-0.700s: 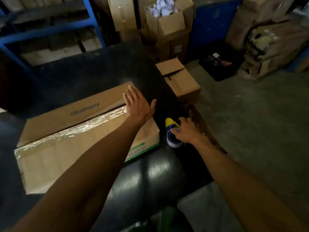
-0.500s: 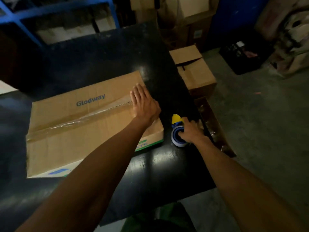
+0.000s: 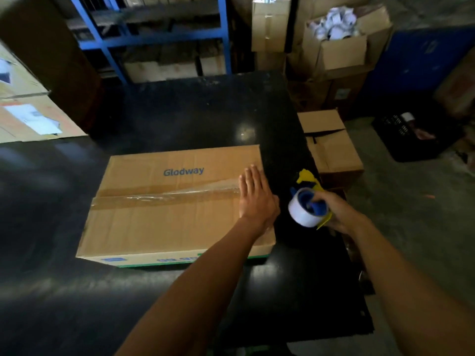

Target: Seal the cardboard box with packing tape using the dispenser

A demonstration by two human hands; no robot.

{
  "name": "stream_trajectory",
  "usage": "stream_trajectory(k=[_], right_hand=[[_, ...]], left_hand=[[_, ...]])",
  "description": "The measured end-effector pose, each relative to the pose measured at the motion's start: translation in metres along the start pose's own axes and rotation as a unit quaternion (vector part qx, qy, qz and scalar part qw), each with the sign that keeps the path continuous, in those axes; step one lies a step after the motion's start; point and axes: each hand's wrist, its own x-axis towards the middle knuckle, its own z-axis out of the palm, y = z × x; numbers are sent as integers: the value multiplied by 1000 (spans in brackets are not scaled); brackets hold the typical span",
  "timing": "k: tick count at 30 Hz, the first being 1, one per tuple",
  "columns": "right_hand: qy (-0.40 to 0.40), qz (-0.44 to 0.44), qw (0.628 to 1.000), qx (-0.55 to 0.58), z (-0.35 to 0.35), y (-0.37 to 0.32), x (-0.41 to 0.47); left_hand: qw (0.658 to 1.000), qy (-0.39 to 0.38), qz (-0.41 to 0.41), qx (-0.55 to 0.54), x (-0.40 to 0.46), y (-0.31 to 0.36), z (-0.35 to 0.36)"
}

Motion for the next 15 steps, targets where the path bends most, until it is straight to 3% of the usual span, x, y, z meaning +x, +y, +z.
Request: stream_trajectory(k=[4, 7, 9, 10, 12, 15], right_hand=[[-57, -48, 992, 99, 22, -21, -26], [-73, -98, 990, 69, 47, -32, -47], [-54, -152, 987, 15, 67, -38, -62], [-39, -179, 983, -12, 77, -42, -71], [4, -261, 963, -62, 100, -49, -93], [38, -388, 914, -112, 145, -54, -130]], left_hand=[[999, 1, 35, -27, -20, -8, 2], [990, -54, 88, -91, -15, -33, -14], [973, -68, 98, -199, -20, -53, -45], [953, -52, 62, -290, -27, -63, -62], [882, -21, -32, -469, -44, -86, -87], [725, -53, -112, -678, -66, -120, -123]])
